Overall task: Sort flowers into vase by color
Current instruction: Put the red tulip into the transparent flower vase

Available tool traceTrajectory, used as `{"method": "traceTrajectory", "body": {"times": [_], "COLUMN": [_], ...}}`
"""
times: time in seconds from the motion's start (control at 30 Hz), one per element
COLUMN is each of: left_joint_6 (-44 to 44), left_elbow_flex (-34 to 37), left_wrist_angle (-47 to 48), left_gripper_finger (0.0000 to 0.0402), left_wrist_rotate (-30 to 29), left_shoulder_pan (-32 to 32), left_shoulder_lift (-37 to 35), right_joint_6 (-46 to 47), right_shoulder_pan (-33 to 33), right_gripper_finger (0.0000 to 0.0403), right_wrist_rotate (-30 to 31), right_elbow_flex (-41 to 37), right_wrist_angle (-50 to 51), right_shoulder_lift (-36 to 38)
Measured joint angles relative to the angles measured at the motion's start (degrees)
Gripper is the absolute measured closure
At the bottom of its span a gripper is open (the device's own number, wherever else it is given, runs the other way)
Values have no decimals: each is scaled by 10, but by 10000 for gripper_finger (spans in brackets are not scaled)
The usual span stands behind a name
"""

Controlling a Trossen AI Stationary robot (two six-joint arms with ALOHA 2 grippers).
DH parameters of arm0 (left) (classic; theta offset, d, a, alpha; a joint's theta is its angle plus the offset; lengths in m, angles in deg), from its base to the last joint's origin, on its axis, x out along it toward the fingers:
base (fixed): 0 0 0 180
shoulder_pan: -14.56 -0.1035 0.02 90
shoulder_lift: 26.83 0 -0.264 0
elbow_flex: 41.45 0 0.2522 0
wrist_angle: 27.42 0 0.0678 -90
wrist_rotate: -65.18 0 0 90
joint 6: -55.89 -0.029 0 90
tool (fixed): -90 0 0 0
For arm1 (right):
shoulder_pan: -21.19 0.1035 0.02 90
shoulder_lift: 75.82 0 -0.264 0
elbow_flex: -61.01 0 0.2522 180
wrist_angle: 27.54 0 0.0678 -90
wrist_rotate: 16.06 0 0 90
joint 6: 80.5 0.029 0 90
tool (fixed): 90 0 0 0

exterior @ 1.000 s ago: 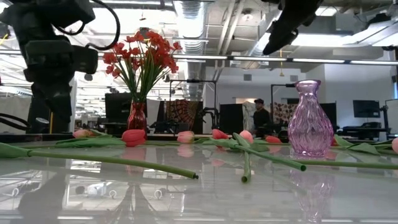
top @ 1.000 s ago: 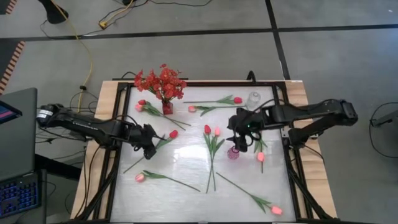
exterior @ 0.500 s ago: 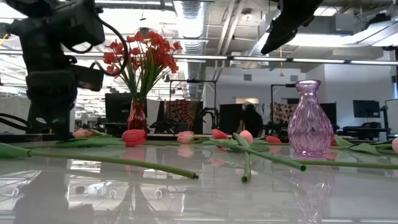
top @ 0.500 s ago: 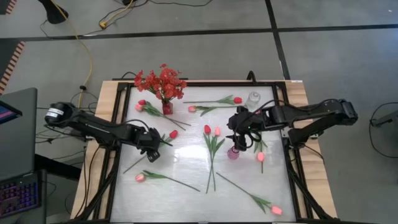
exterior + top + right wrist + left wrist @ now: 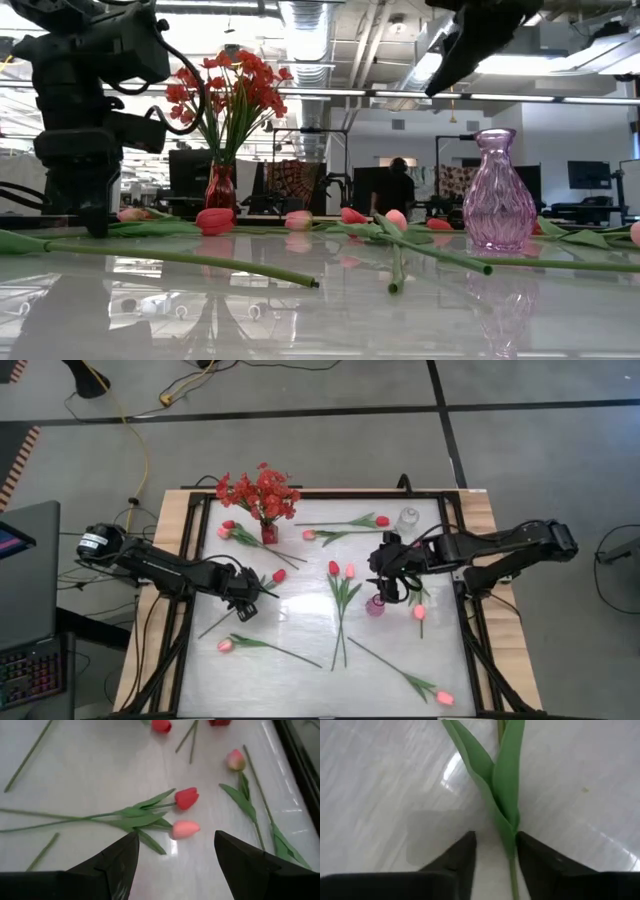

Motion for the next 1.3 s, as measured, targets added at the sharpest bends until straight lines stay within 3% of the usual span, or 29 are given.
{"method": "traceTrajectory", "body": {"times": [0.2, 0.43, 0.67, 1.0, 1.17, 1.3], "left_joint_6": [-22, -76, -175, -363, -437, -430], "left_elbow_flex": [2, 2, 2, 1, 0, 0], "left_wrist_angle": [-12, -89, -243, -497, -659, -752], "left_gripper_finger": [390, 393, 400, 401, 401, 401], "left_wrist_rotate": [5, 9, 8, 34, 41, 73], "left_shoulder_pan": [0, 1, 0, -12, -48, -81], "left_shoulder_lift": [-25, -86, -161, -177, -149, -109], "right_joint_6": [27, 43, 45, 34, -14, -66], "right_shoulder_pan": [-3, -2, -2, -2, -2, -2], "right_gripper_finger": [117, 117, 117, 117, 117, 117], "right_wrist_rotate": [15, 56, 56, 27, -51, -70], "right_elbow_flex": [-64, -156, -204, -203, -203, -203], "right_wrist_angle": [-49, -138, -225, -271, -412, -558], "right_shoulder_lift": [55, 155, 219, 201, 151, 95]}}
